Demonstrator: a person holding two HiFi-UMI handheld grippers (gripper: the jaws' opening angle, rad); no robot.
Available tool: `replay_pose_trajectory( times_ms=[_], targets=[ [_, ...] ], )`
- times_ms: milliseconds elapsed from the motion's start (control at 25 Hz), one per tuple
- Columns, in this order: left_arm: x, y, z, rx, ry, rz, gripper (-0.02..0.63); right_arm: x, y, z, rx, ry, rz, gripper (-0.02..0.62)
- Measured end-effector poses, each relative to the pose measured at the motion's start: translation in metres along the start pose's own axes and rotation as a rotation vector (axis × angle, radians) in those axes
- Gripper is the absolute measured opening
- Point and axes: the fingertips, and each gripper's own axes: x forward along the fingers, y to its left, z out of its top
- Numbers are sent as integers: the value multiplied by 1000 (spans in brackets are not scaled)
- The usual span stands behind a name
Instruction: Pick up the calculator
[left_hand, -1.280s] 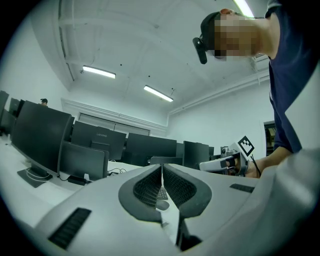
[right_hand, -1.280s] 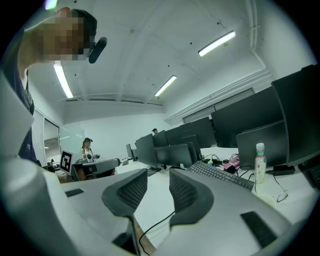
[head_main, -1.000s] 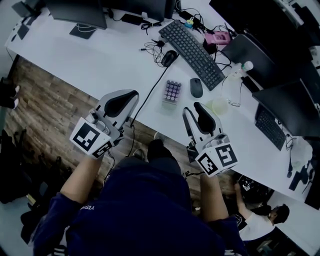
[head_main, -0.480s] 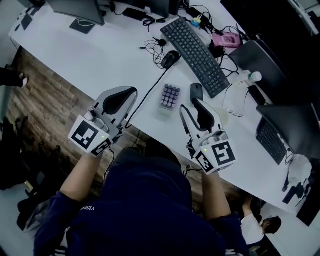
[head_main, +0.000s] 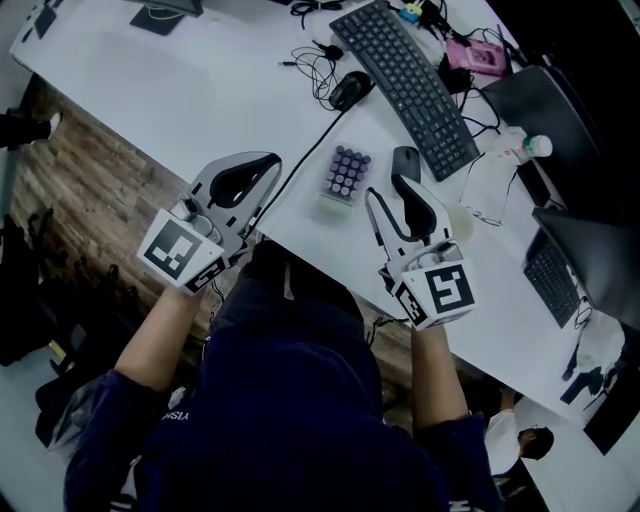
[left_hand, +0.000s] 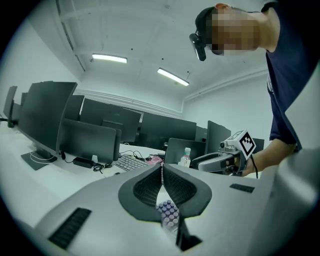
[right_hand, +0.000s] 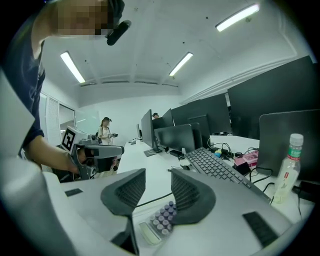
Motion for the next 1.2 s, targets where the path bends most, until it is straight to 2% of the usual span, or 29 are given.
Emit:
replay_pose_trajectory(
  times_ms=[720, 880, 1200],
  targets=[
    [4, 19, -88, -47, 101, -117, 34, 33, 20, -91, -111, 164, -47, 164],
    [4, 17, -106, -65, 118, -136, 34, 38, 29, -114, -126, 215, -43, 164],
    [1, 14, -129, -91, 136, -156, 34, 50, 44, -148, -223, 282, -7, 164]
  ],
)
